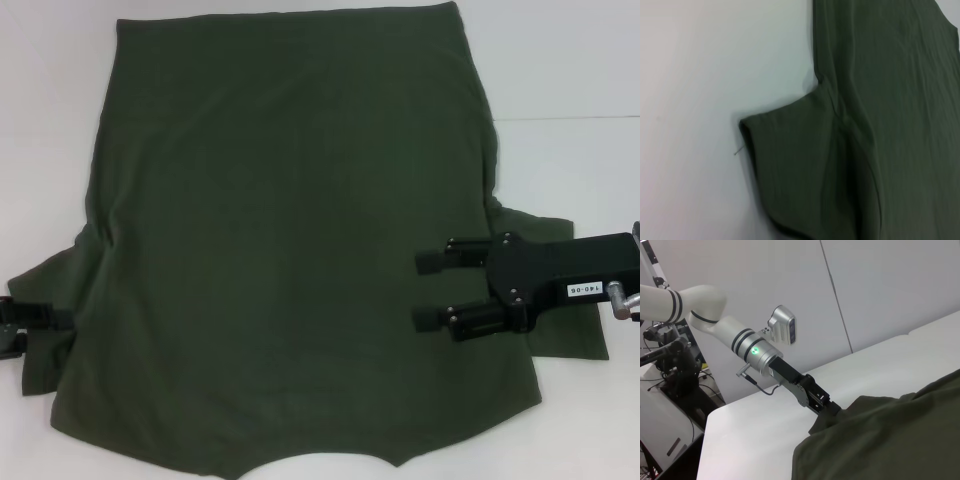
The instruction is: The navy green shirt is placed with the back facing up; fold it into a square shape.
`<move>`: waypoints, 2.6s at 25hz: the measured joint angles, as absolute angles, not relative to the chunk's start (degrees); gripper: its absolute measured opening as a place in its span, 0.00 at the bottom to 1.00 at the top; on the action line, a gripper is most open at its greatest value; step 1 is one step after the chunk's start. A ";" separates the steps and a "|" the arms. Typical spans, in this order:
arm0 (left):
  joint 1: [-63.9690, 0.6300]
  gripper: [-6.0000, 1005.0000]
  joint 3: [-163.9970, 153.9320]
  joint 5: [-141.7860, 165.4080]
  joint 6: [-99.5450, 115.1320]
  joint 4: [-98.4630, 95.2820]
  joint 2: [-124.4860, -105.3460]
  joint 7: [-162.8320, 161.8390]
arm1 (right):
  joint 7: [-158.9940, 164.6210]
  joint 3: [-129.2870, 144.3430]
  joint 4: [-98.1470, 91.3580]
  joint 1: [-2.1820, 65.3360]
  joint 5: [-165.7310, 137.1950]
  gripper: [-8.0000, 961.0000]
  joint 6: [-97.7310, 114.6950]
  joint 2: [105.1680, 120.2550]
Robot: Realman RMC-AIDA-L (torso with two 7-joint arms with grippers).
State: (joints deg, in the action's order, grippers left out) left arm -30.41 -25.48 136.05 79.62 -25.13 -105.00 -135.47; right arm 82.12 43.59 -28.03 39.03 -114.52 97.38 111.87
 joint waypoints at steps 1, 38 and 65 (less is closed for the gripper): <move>-30.43 0.49 -25.49 136.05 79.62 -25.13 -105.00 -135.48 | 82.12 43.59 -28.03 39.06 -114.52 0.93 97.38 111.88; -31.54 0.01 -26.64 137.33 80.28 -26.10 -102.50 -139.35 | 82.72 44.30 -28.04 39.49 -114.52 0.93 97.38 111.96; -49.68 0.02 -28.30 155.28 91.89 -30.96 -92.53 -153.76 | 83.48 44.29 -28.13 39.23 -114.52 0.93 96.74 111.90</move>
